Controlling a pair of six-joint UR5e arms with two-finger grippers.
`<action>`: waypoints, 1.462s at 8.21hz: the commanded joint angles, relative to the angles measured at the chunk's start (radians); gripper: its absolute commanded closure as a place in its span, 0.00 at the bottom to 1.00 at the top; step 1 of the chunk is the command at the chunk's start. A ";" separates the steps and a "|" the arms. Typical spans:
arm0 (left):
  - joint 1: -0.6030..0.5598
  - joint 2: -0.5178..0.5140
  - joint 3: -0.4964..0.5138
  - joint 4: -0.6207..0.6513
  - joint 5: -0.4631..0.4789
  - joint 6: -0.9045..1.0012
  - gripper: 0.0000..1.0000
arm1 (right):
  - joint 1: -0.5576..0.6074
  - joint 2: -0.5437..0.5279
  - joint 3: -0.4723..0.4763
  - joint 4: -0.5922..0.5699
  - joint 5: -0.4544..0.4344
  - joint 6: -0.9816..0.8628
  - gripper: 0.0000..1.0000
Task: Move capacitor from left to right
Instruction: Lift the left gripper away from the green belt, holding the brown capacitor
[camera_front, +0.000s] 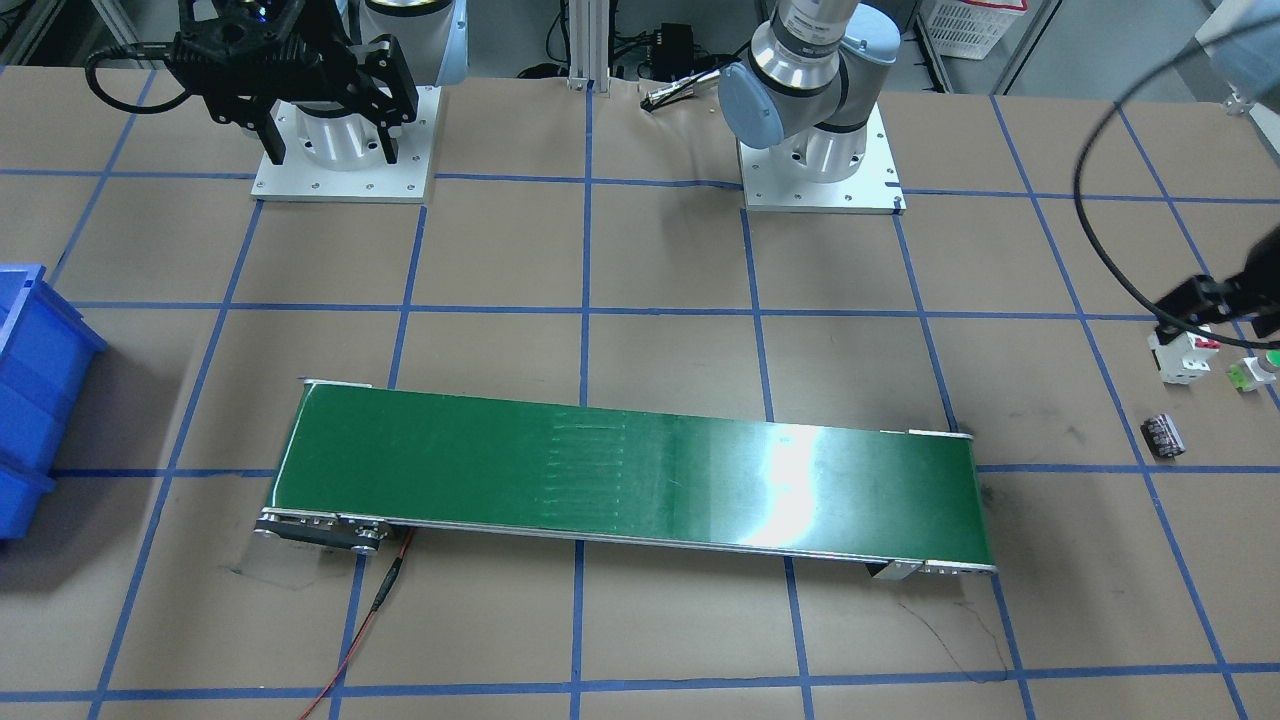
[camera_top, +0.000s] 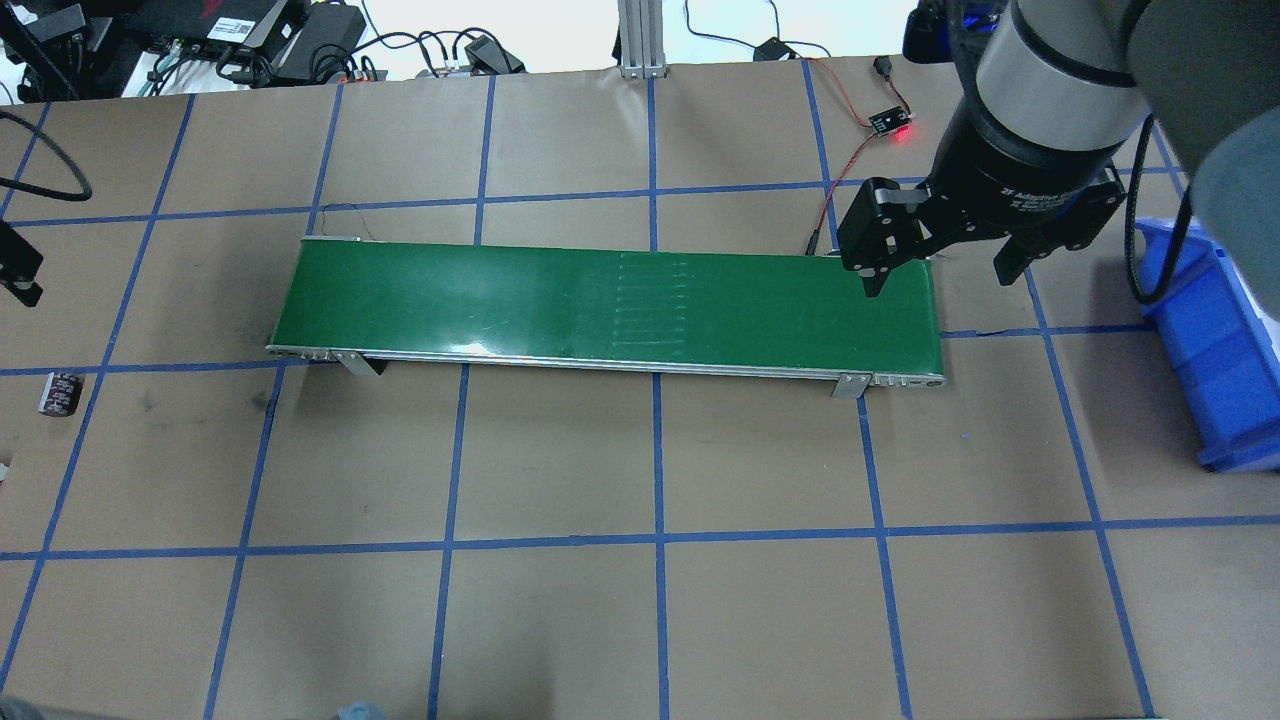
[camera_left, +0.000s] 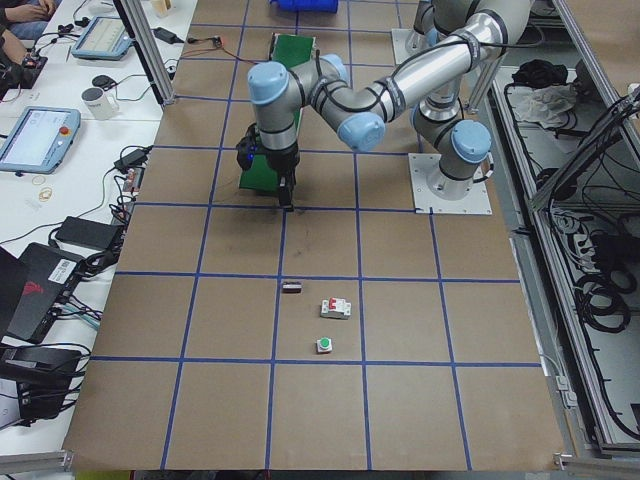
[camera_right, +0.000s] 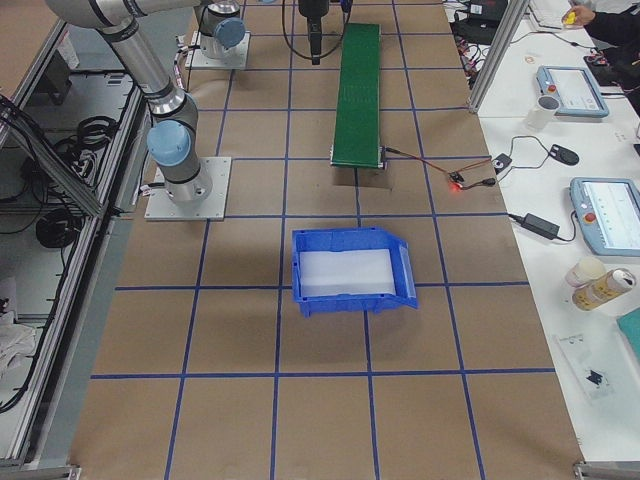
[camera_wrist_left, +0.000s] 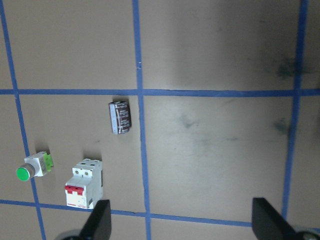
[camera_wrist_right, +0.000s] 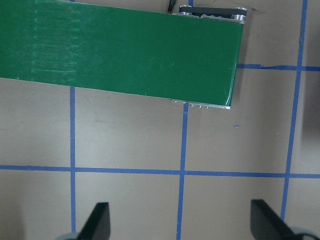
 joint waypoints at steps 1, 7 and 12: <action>0.156 -0.169 -0.004 0.213 -0.021 0.159 0.00 | 0.000 0.000 0.000 0.001 -0.002 0.000 0.00; 0.173 -0.329 -0.005 0.382 -0.170 0.189 0.00 | 0.000 0.001 0.000 0.000 0.001 0.000 0.00; 0.201 -0.397 -0.017 0.387 -0.165 0.212 0.00 | -0.001 0.001 0.000 -0.002 -0.002 0.000 0.00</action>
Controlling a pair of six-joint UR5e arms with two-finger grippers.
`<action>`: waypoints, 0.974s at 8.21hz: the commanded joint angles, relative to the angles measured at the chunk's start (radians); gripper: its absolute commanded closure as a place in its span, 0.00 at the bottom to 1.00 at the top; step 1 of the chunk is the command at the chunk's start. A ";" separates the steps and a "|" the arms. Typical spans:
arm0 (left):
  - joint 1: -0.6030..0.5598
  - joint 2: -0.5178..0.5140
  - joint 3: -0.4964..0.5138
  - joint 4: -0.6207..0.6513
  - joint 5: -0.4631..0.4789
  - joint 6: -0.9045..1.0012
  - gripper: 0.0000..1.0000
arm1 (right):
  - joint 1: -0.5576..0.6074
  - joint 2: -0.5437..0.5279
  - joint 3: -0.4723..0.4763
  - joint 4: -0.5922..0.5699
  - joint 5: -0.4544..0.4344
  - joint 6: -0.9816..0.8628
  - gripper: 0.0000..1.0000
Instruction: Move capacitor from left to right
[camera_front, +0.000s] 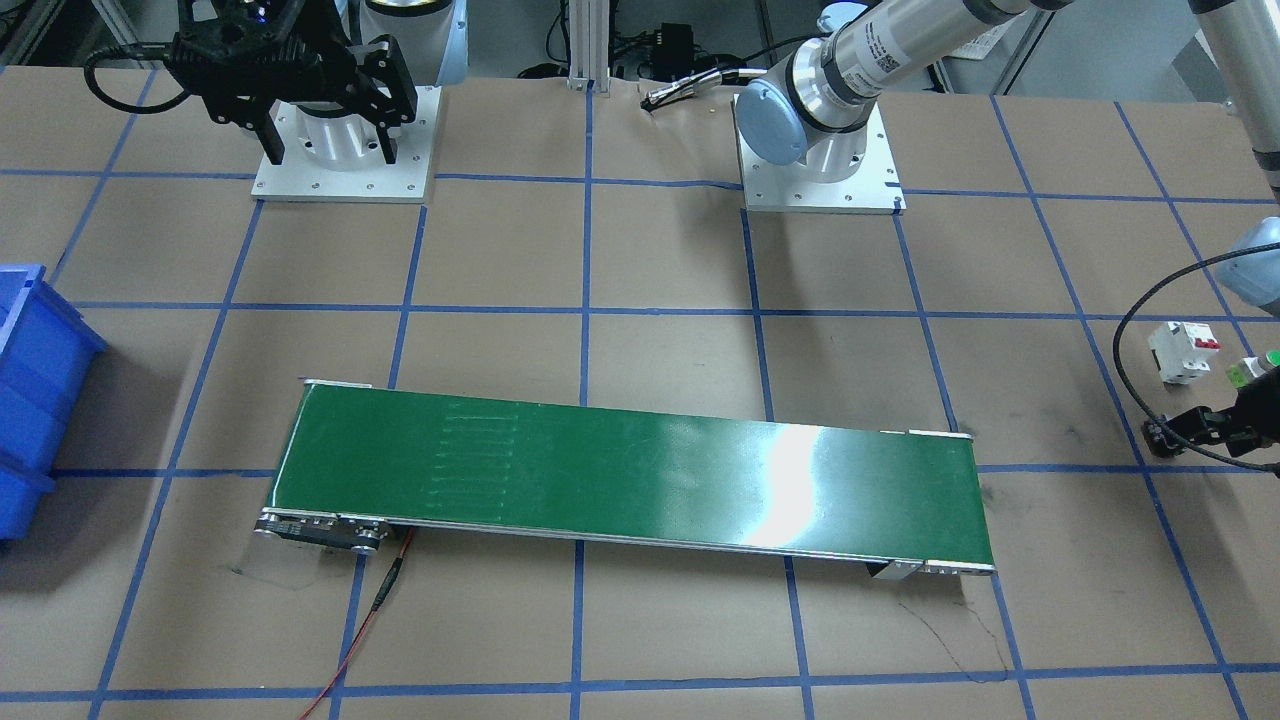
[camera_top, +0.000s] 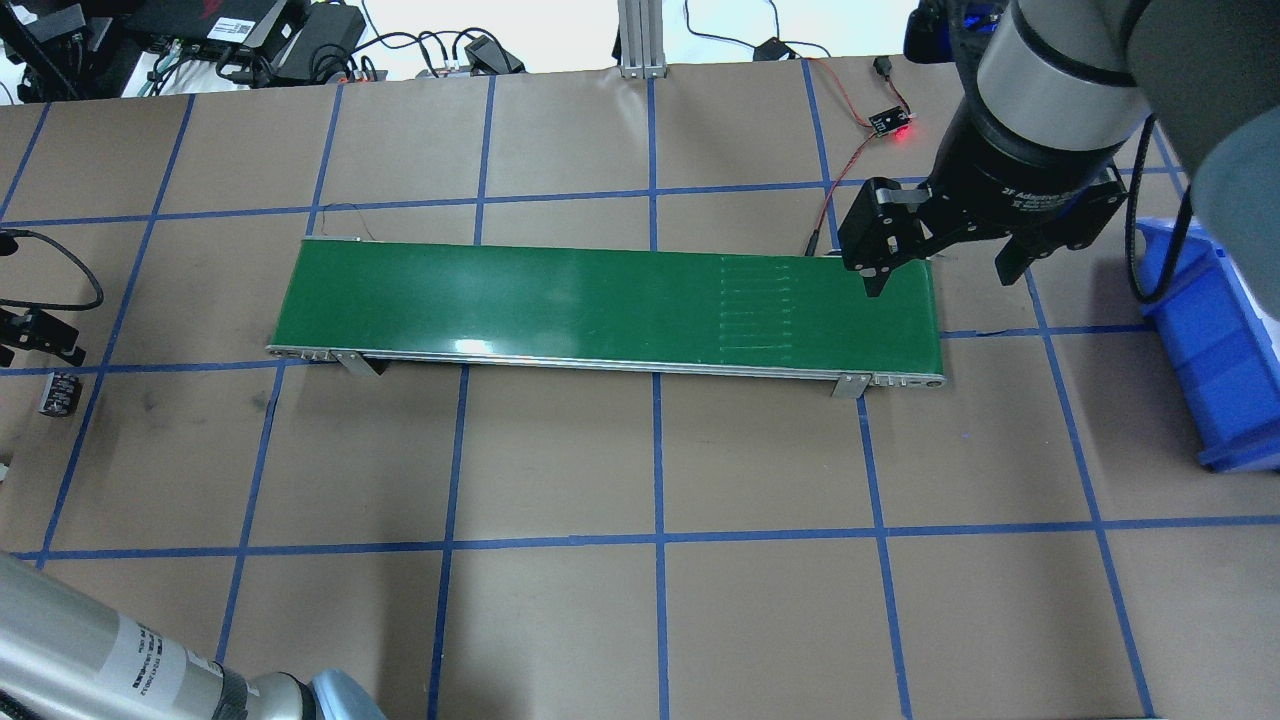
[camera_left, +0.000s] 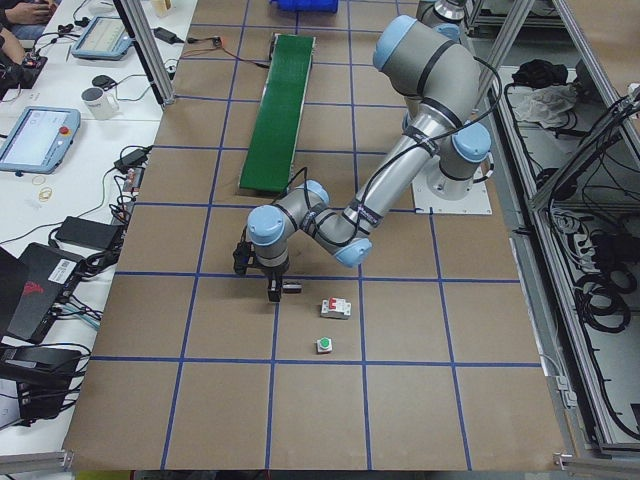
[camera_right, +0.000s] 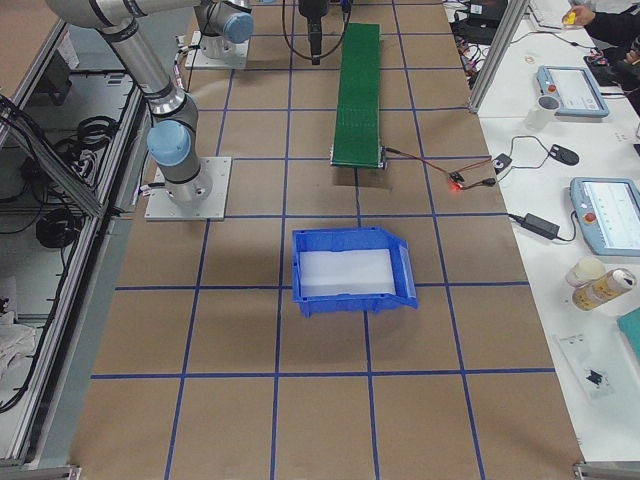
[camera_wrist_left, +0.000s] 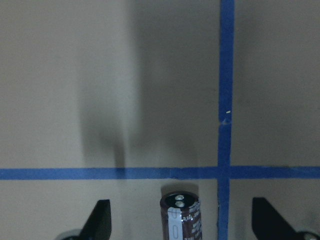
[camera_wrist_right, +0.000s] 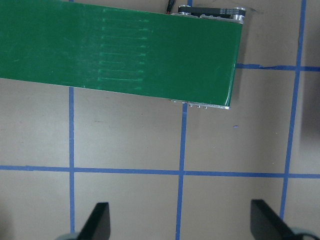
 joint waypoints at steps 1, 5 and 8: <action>0.025 -0.013 -0.049 0.002 0.000 0.003 0.00 | -0.001 0.001 0.000 0.000 0.000 0.001 0.00; 0.045 -0.009 -0.075 0.002 0.000 0.003 0.00 | 0.001 -0.001 0.000 0.000 -0.001 0.001 0.00; 0.045 -0.004 -0.074 0.002 0.005 0.003 0.20 | -0.001 -0.001 0.000 0.003 -0.004 -0.001 0.00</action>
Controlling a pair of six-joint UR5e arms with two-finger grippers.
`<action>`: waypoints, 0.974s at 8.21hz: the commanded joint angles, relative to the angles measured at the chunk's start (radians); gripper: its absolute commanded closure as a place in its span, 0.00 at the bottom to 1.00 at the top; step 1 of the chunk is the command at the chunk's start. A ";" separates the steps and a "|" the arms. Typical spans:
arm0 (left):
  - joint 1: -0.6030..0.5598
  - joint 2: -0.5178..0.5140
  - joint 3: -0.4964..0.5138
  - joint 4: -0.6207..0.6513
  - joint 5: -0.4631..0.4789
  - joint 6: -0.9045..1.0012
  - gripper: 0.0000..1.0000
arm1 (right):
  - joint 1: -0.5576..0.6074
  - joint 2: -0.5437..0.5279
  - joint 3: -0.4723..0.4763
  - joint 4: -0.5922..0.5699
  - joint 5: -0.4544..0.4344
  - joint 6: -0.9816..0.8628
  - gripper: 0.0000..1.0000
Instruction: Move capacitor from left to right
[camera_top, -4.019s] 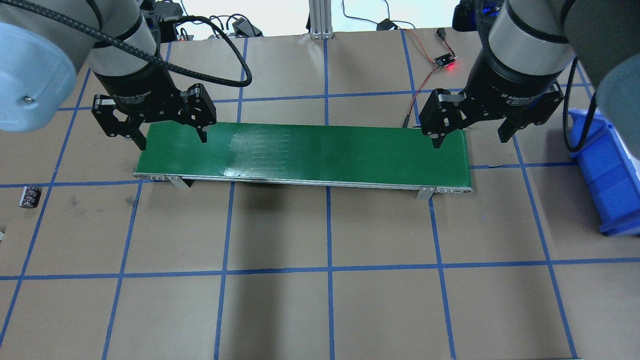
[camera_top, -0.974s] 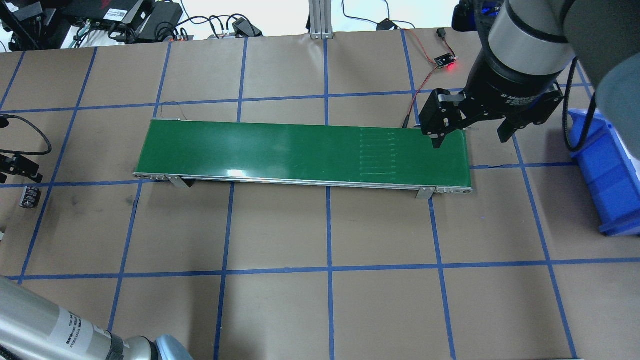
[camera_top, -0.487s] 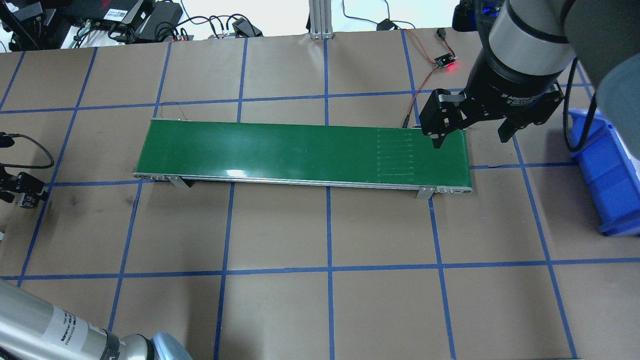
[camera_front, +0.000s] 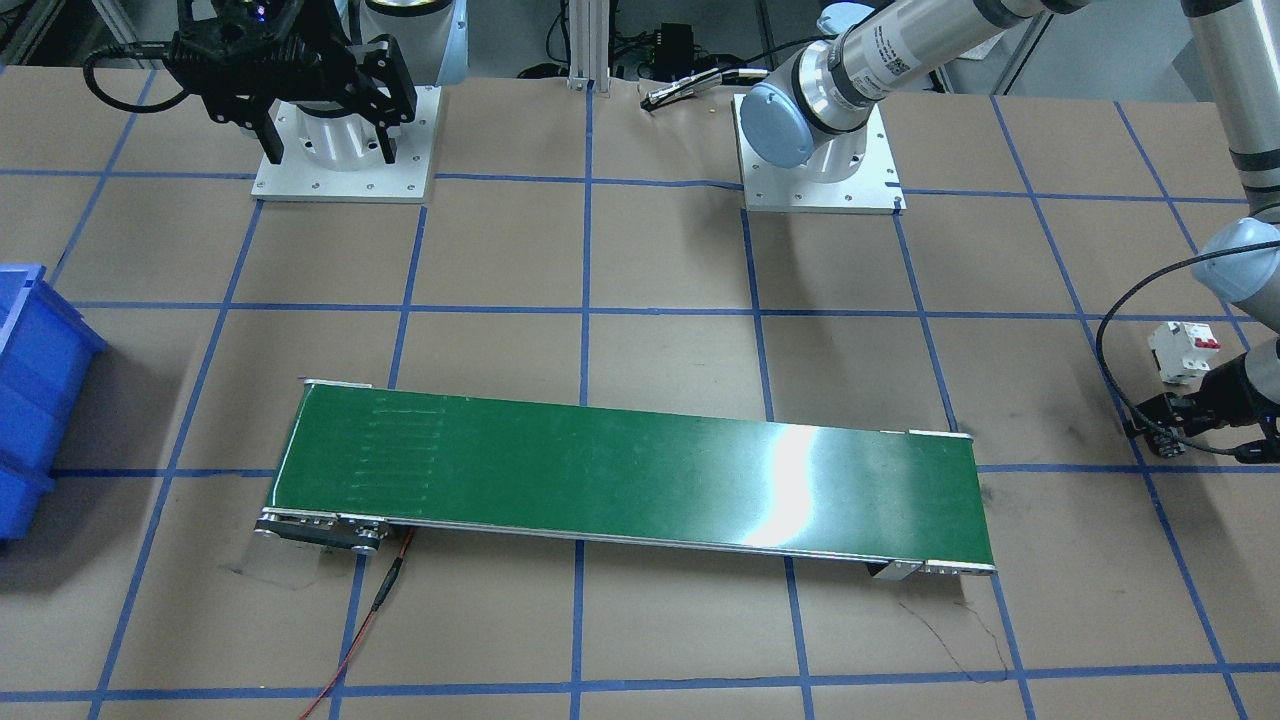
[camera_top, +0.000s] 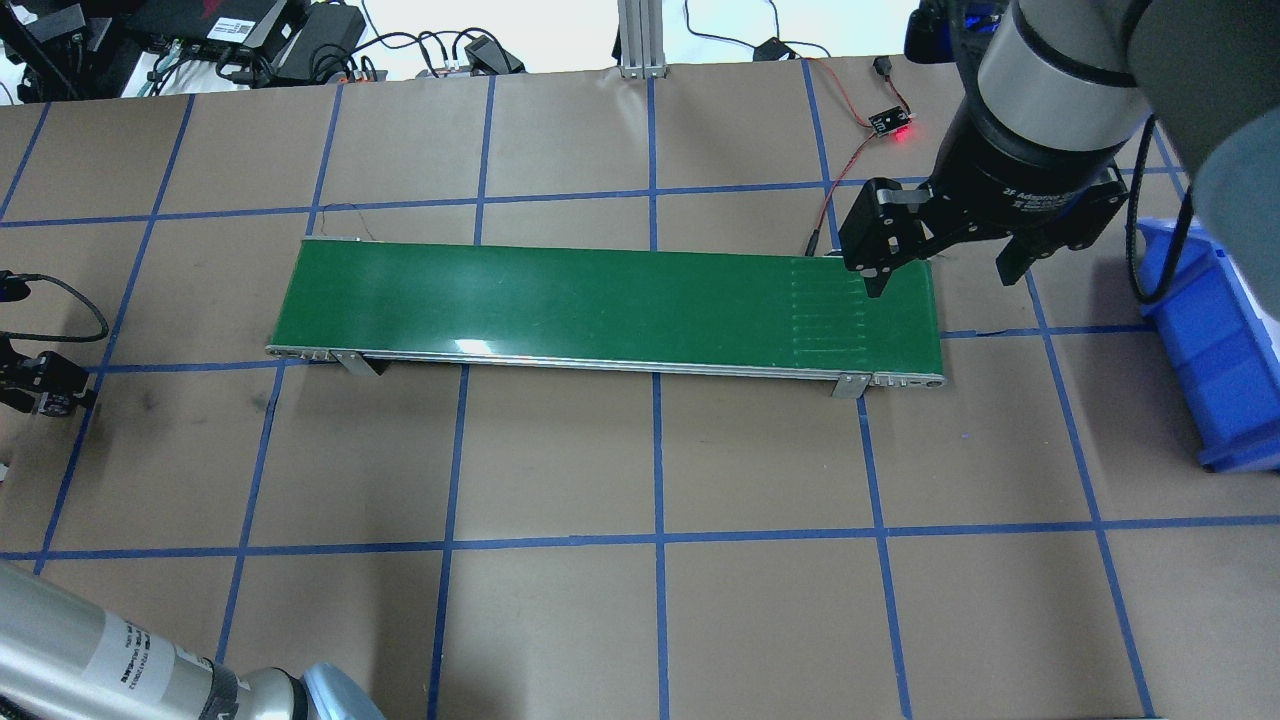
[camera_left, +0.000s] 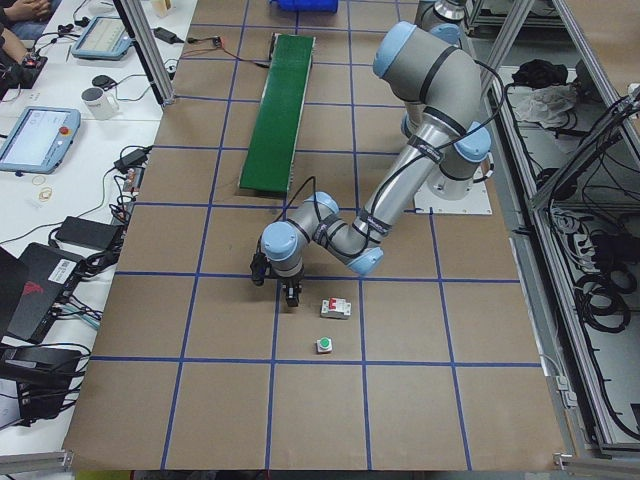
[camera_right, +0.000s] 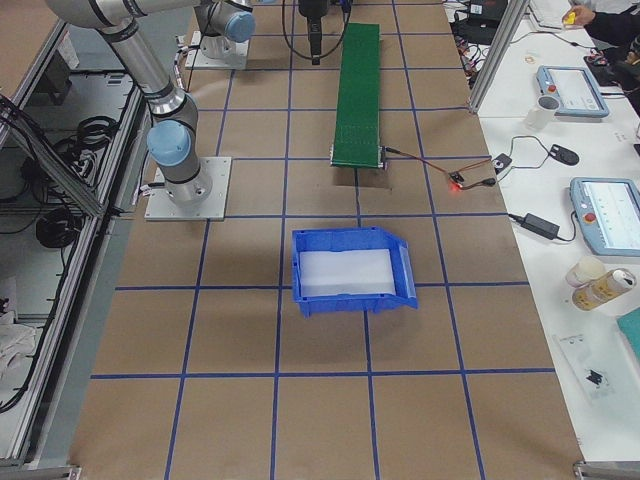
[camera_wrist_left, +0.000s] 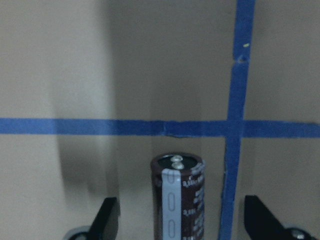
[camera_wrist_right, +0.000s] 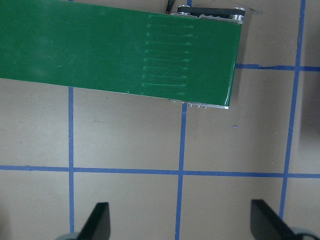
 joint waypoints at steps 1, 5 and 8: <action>0.000 0.006 0.001 0.000 0.001 0.000 0.29 | -0.001 0.000 0.000 0.002 -0.002 -0.001 0.00; 0.000 0.012 0.004 -0.006 0.045 0.022 0.97 | 0.001 -0.005 0.000 0.011 -0.001 -0.016 0.00; -0.004 0.044 0.012 -0.012 0.045 0.019 1.00 | 0.001 -0.008 0.000 0.018 -0.008 -0.016 0.00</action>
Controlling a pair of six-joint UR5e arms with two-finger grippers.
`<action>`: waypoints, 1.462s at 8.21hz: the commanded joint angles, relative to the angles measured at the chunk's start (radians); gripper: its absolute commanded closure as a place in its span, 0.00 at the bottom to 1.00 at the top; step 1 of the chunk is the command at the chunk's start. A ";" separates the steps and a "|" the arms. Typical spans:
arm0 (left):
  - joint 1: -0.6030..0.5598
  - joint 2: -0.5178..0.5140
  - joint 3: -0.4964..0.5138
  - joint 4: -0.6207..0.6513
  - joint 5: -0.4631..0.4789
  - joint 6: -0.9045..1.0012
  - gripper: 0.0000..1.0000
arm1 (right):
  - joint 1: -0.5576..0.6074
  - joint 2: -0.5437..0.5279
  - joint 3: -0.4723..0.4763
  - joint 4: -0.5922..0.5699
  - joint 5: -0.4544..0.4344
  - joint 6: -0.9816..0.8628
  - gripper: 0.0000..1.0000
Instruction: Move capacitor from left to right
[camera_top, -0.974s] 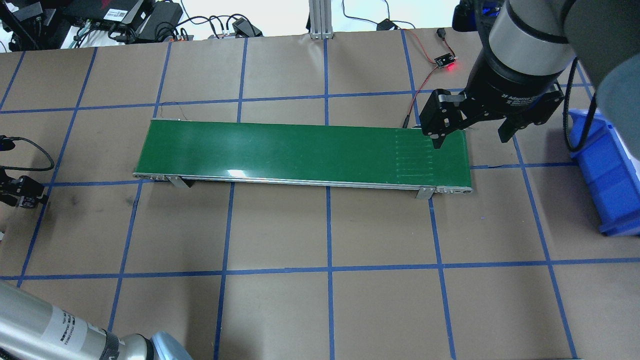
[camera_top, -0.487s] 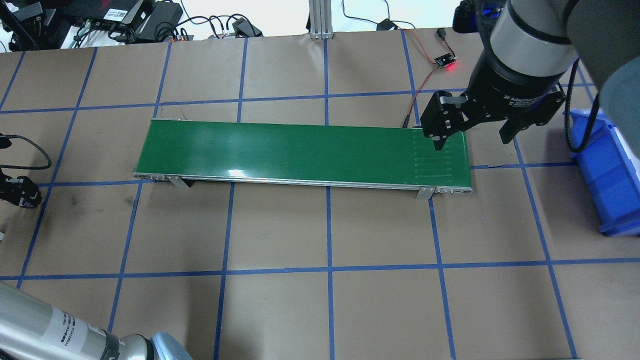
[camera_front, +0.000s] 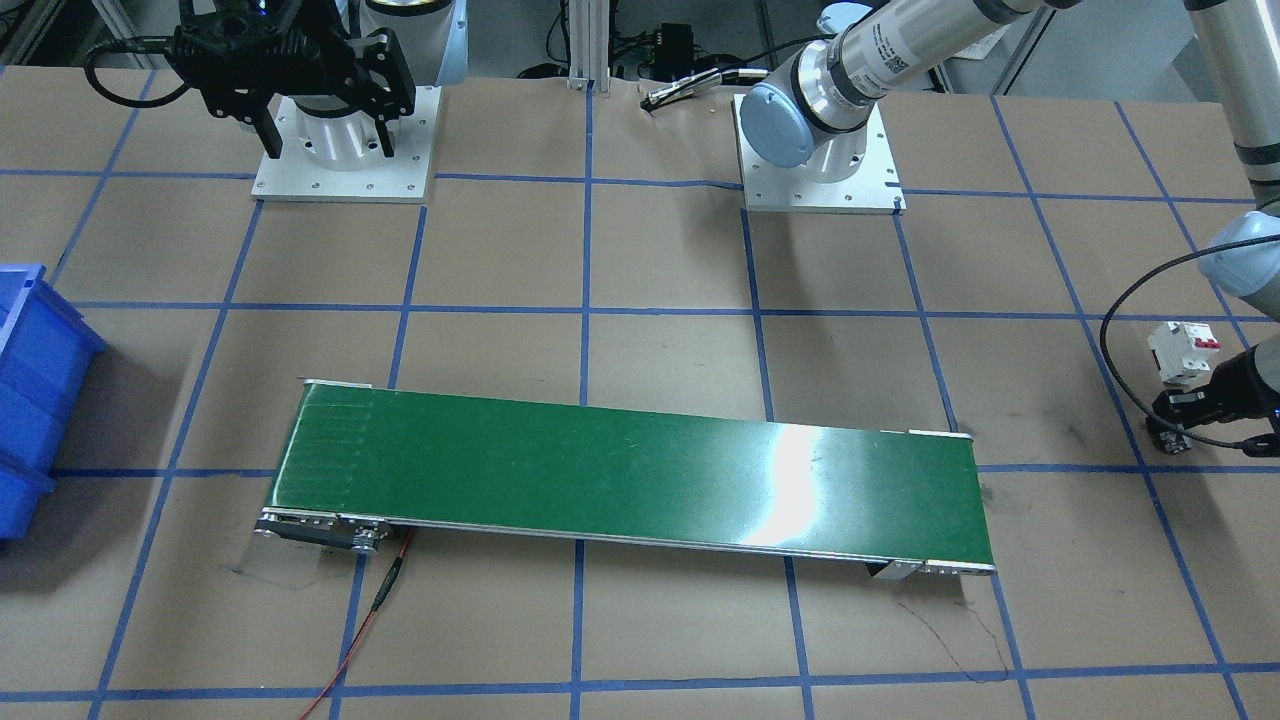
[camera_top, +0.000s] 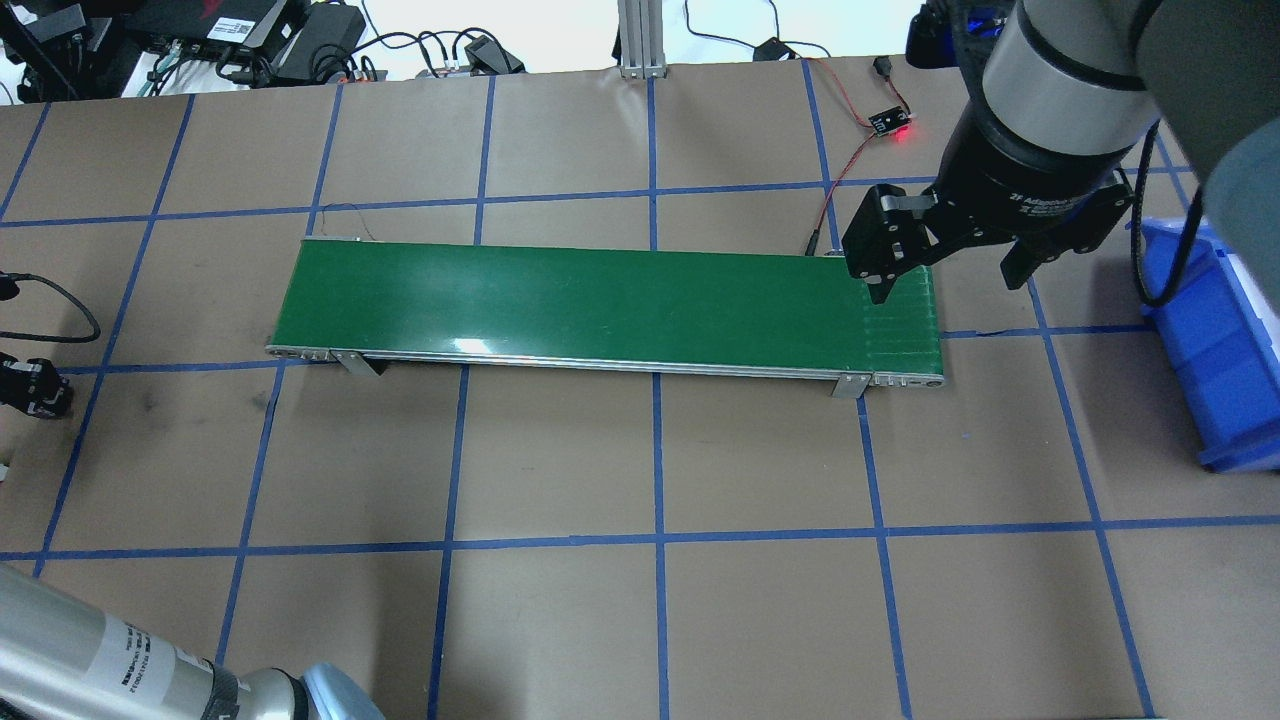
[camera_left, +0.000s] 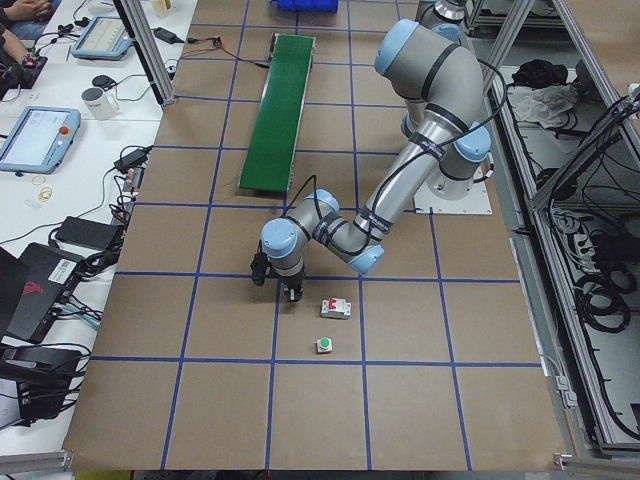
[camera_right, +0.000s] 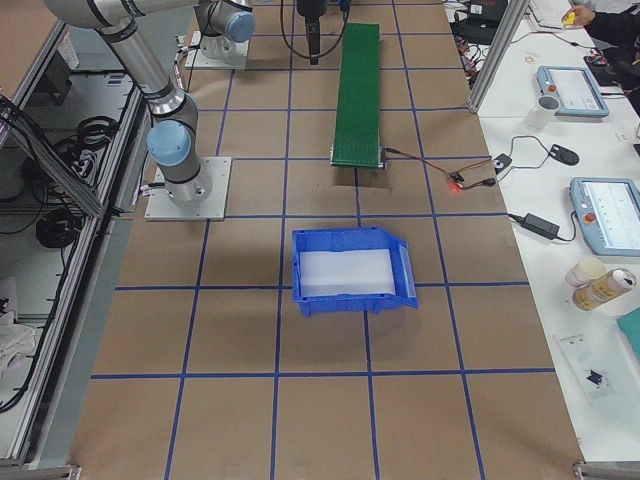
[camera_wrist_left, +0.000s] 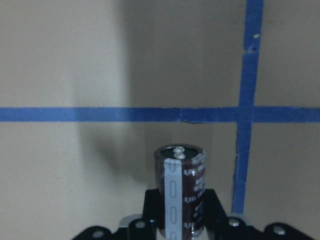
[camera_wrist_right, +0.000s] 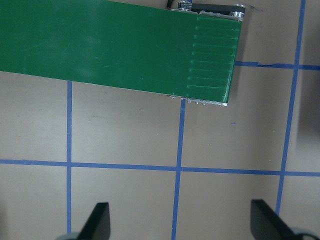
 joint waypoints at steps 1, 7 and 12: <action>-0.012 0.068 0.004 -0.021 0.002 -0.007 1.00 | -0.001 0.000 0.000 0.003 -0.007 0.000 0.00; -0.491 0.242 0.007 -0.248 0.001 -0.355 1.00 | -0.001 -0.002 0.000 0.004 -0.027 -0.002 0.00; -0.656 0.180 0.048 -0.279 -0.051 -0.579 1.00 | -0.001 0.117 0.006 -0.025 -0.050 0.001 0.00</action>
